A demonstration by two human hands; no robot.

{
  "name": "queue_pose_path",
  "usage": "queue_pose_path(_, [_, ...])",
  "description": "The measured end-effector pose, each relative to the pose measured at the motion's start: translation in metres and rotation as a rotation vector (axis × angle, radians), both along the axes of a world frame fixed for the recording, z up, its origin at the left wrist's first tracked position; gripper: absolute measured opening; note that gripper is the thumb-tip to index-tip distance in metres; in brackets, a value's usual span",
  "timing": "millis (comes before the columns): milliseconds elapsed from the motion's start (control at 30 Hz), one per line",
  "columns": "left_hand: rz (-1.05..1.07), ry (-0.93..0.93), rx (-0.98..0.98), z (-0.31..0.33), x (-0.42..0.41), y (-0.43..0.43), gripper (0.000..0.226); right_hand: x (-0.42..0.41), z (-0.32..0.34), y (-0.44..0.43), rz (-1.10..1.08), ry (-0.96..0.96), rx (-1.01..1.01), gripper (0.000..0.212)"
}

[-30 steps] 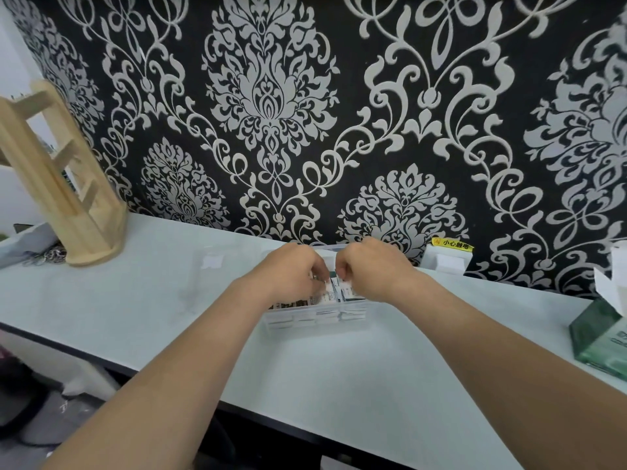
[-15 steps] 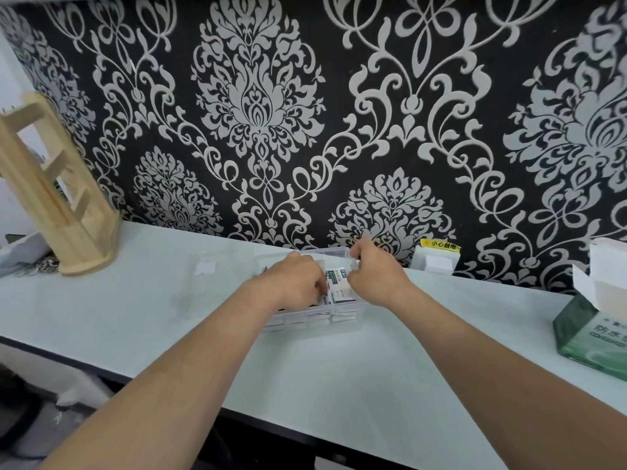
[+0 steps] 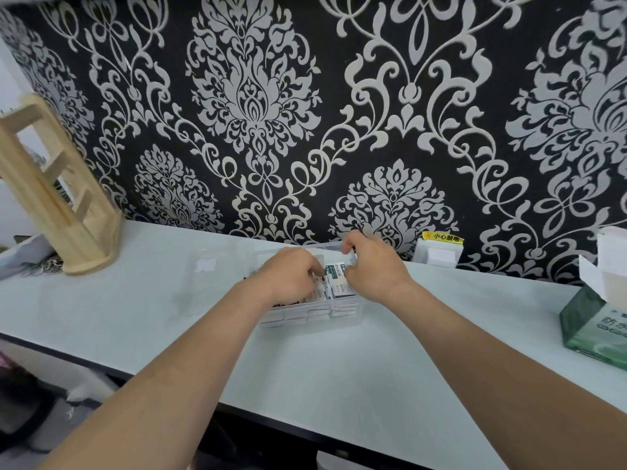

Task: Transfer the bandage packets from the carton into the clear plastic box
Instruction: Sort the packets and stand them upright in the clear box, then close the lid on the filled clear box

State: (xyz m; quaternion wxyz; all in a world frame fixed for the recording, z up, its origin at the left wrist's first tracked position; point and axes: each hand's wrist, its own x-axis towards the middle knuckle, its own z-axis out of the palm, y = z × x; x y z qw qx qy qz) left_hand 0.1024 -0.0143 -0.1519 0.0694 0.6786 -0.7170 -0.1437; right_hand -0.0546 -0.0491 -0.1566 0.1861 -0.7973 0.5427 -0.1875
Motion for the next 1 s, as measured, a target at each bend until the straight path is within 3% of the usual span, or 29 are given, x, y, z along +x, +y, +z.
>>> queue_pose_path(167, [0.065,-0.087,-0.115,0.001,0.010,0.007,0.035,0.000,0.008,0.008,0.038,0.230,-0.140,0.027])
queue_pose_path(333, [0.066,-0.081,-0.120,-0.001,0.011,0.009,0.024,0.004,0.010,0.013,0.083,0.318,-0.145,0.027])
queue_pose_path(567, [0.437,0.337,-0.473,0.014,0.056,0.036,0.029,0.016,0.014,0.025,0.176,0.045,-0.048,0.032])
queue_pose_path(667, [0.576,0.449,-0.422,0.005,0.088,0.054,0.040,0.030,0.012,0.034,0.215,-0.031,-0.048,0.028])
queue_pose_path(833, [0.458,0.161,-0.042,-0.037,0.106,0.080,0.027,0.053,0.004,0.050,0.292,-0.126,-0.048,0.021])
queue_pose_path(1000, [0.551,-0.024,-0.252,-0.055,0.095,0.077,0.021,0.066,-0.003,0.064,0.349,0.022,-0.092,0.021])
